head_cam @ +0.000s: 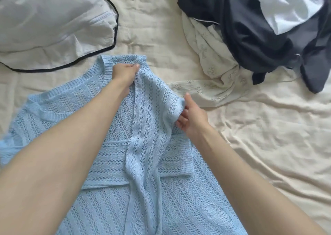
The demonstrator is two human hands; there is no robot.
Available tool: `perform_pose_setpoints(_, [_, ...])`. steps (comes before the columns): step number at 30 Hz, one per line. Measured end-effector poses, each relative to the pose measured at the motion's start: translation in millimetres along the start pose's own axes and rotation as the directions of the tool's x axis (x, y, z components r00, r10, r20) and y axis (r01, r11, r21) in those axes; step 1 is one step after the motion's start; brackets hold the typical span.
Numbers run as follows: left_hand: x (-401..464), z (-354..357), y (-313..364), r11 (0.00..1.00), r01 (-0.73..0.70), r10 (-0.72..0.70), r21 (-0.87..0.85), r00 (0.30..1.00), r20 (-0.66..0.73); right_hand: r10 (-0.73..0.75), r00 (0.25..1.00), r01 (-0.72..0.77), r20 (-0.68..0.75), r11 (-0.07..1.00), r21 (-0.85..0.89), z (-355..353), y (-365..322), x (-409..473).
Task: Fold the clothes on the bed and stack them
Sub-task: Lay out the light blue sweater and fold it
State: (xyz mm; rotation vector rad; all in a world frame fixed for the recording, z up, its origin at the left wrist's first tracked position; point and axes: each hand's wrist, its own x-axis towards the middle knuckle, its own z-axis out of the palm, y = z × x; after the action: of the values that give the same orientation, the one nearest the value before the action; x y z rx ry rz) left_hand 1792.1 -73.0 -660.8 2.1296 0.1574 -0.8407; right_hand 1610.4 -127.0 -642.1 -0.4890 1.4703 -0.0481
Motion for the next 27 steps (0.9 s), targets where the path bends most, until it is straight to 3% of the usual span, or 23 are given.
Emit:
perform_pose_setpoints(4, [6.8, 3.1, 4.2, 0.999, -0.046, 0.047, 0.017, 0.998, -0.041, -0.021, 0.993, 0.025, -0.119, 0.999, 0.027, 3.7, -4.5, 6.0])
perform_pose_setpoints(10, [12.2, -4.1, -1.6, 0.996, -0.062, 0.072, 0.059, 0.983, -0.170, -0.248, 0.952, 0.223, -0.177, 0.964, -0.147, 2.7, 19.7, 4.3])
perform_pose_setpoints(13, [16.5, -8.9, 0.1, 0.997, -0.048, 0.059, 0.057, 0.974, -0.219, -0.257, 0.955, 0.240, -0.149, 0.963, -0.122, 0.8, 21.9, 2.1])
perform_pose_setpoints(17, [15.0, -4.5, -3.2, 0.995, -0.035, 0.048, 0.097, 0.991, -0.128, -0.178, 0.981, 0.176, -0.073, 0.984, -0.029, -0.2, 21.7, -1.6])
perform_pose_setpoints(23, [-11.8, -14.4, -27.8, 0.968, -0.111, 0.140, 0.225, 0.983, -0.121, -0.166, 0.986, 0.166, 0.014, 0.985, -0.041, -3.7, 22.7, -5.6])
perform_pose_setpoints(27, [-60.4, -34.6, -72.6, 0.949, -0.173, 0.206, 0.263, 0.973, -0.102, -0.244, 0.968, 0.250, 0.052, 0.952, -0.179, -22.7, 47.8, -24.1])
